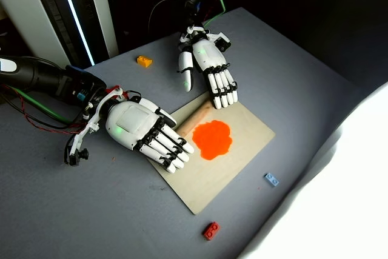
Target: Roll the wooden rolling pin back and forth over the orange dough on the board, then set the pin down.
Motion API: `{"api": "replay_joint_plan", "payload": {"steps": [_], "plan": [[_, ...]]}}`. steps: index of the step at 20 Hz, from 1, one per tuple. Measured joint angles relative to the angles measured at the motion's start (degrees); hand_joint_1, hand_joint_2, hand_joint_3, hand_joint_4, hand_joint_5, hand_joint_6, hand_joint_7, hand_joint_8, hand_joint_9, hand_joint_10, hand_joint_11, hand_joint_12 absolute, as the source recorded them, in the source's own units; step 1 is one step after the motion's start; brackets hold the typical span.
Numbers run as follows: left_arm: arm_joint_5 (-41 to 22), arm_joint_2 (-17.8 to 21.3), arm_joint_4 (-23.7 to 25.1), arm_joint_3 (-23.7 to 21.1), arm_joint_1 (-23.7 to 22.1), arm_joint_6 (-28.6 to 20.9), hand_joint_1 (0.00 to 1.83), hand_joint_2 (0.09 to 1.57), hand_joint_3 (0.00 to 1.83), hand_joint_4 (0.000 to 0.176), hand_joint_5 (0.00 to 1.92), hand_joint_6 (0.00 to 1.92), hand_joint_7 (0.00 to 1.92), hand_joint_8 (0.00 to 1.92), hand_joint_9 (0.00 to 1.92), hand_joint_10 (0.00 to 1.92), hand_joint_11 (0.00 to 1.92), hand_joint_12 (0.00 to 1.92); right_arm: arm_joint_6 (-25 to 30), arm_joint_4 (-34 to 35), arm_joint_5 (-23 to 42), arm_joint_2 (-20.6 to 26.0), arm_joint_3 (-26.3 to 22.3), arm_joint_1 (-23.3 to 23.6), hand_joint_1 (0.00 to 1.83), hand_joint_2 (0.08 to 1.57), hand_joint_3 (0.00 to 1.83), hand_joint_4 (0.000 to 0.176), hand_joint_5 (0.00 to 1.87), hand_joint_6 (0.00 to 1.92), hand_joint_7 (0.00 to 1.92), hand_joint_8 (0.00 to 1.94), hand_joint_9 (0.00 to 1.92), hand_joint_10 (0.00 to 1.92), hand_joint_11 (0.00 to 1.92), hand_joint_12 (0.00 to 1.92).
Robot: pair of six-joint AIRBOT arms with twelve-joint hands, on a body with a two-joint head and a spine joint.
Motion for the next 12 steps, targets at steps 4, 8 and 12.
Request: {"api": "replay_joint_plan", "payload": {"steps": [4, 8, 12], "plan": [[0.0, 0.0, 0.0, 0.0, 0.0, 0.02, 0.0, 1.44, 0.0, 0.0, 0.2, 0.0, 0.24, 0.0, 0.19, 0.0, 0.0, 0.27, -0.04, 0.13, 0.04, 0.04, -0.22, 0.0, 0.0, 1.43, 0.0, 0.0, 0.37, 0.0, 0.42, 0.0, 0.4, 0.0, 0.0, 0.91], [0.02, 0.0, -0.02, 0.02, -0.07, 0.02, 0.0, 1.44, 0.0, 0.0, 0.21, 0.0, 0.24, 0.0, 0.19, 0.0, 0.0, 0.29, -0.07, 0.13, 0.04, 0.04, -0.22, 0.0, 0.0, 1.43, 0.0, 0.0, 0.38, 0.0, 0.43, 0.0, 0.41, 0.01, 0.0, 0.94], [0.55, 0.0, -0.52, 0.09, -0.7, 0.0, 0.0, 1.44, 0.0, 0.0, 0.2, 0.0, 0.23, 0.0, 0.19, 0.0, 0.0, 0.23, -0.04, 0.13, -0.02, 0.17, -0.22, 0.0, 0.0, 1.43, 0.0, 0.0, 0.37, 0.0, 0.41, 0.0, 0.39, 0.0, 0.0, 0.89]]}}
